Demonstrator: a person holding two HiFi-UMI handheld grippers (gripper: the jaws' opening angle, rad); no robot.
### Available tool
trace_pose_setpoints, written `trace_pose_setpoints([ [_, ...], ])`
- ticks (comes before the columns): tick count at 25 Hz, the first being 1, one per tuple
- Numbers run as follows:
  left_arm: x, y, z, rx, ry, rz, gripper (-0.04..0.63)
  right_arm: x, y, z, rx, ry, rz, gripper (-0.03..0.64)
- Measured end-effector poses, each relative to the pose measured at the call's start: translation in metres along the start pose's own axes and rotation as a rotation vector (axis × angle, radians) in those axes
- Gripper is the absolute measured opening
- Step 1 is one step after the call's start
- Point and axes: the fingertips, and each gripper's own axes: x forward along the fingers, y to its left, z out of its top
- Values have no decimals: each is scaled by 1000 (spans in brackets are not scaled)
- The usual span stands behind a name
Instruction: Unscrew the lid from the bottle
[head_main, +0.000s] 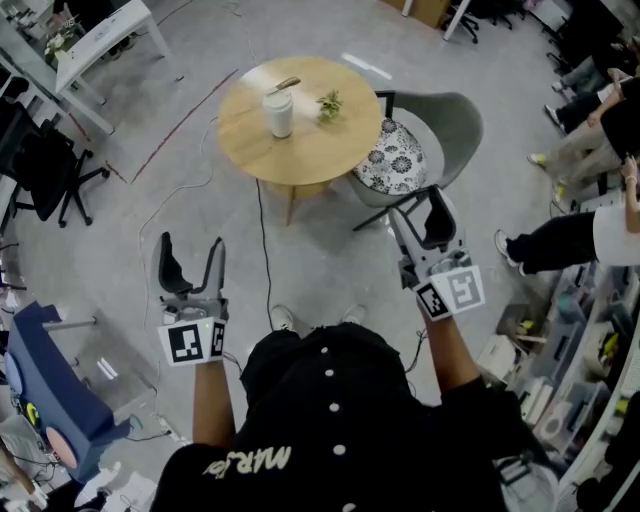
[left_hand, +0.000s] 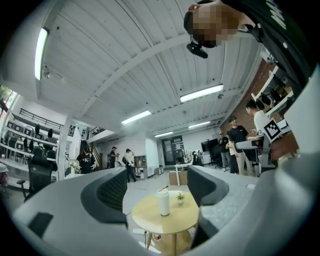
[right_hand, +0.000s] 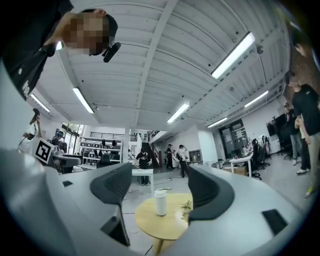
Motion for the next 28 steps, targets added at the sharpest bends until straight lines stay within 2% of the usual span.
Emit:
trace_pose_setpoints([
  [1, 1, 3, -4, -6, 14, 0, 360, 2, 2, -1, 7, 4, 3, 351],
  [4, -1, 12, -10, -25, 29, -17, 364, 7, 12, -3, -16, 15, -1, 351],
  [7, -2, 26, -14, -11, 31, -47, 364, 15, 29, -6, -35, 20, -17, 351],
  [15, 3, 69, -33, -12, 43, -153, 364, 28, 70, -17, -47, 21, -98, 336],
  [22, 30, 82, -46, -19, 46, -192, 364, 49, 67, -28, -40, 35, -123, 334],
  [28, 81, 84, -55, -11, 40, -198, 364, 99, 36, -38, -43, 25, -96, 333],
])
